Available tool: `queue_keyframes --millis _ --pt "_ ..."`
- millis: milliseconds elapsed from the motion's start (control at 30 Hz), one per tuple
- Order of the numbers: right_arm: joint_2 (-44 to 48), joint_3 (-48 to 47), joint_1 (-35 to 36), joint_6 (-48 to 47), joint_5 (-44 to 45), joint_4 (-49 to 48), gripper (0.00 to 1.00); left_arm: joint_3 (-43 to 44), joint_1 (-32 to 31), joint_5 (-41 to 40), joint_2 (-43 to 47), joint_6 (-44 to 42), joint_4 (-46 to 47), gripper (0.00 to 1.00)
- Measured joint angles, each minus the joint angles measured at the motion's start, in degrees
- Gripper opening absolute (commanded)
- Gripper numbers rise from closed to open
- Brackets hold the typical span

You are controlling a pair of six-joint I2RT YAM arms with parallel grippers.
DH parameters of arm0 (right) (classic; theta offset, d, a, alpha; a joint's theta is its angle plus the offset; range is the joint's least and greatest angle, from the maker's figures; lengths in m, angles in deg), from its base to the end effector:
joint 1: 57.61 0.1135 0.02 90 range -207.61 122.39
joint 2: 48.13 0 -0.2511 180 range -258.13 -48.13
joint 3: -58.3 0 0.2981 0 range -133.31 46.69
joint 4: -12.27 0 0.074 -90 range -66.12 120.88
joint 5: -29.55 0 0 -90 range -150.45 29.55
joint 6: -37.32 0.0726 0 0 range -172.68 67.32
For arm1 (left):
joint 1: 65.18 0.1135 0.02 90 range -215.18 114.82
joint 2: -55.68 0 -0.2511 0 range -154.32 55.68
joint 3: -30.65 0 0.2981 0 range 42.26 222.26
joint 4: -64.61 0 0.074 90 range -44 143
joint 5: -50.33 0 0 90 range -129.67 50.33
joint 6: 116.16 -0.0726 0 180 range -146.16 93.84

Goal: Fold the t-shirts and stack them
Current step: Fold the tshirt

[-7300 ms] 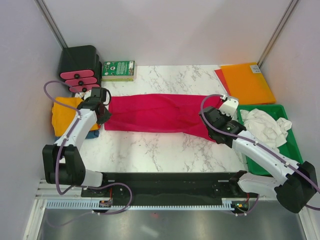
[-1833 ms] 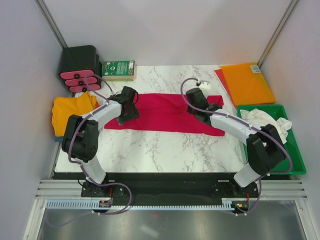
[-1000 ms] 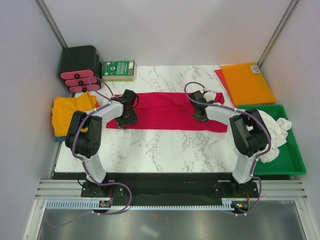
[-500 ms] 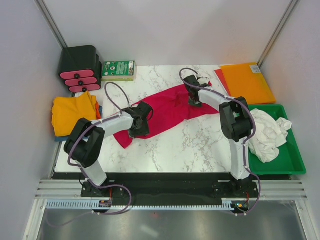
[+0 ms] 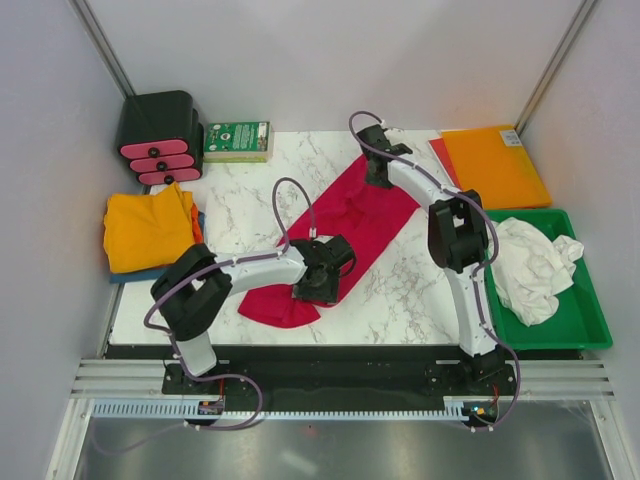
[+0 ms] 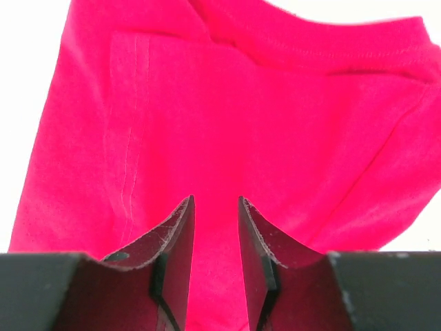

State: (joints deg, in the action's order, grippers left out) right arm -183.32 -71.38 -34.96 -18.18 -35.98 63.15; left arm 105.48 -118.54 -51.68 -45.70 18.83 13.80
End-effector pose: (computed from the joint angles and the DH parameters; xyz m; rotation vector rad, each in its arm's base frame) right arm 0.5398 0.1927 0.1452 0.4090 2.3996 -0.1117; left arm 0.2317 -0.2862 0.0849 0.1742 2.8343 -0.0427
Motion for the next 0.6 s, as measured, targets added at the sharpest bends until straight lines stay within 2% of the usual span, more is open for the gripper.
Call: queue_keyframes --millis 100,233,400,500,600 --pt "5.6 8.0 0.3 -1.0 -0.2 -2.9 0.46 -0.1 -1.0 -0.9 2.4 0.0 -2.6 0.75" --pt "17.3 19.1 1.8 -1.9 -0.7 -5.8 0.46 0.0 -1.0 -4.3 12.0 0.0 -4.5 0.76" --pt "32.1 30.3 8.3 -1.0 -1.7 -11.1 0.43 1.9 0.2 -9.7 23.4 0.0 -5.2 0.76" --pt "37.0 39.1 12.2 1.0 -3.1 -14.1 0.42 1.3 3.6 -11.3 23.6 0.0 -5.3 0.74" --pt "37.6 47.3 13.2 3.3 -3.4 -15.8 0.41 -1.1 8.9 -11.7 20.9 0.0 -5.5 0.73"
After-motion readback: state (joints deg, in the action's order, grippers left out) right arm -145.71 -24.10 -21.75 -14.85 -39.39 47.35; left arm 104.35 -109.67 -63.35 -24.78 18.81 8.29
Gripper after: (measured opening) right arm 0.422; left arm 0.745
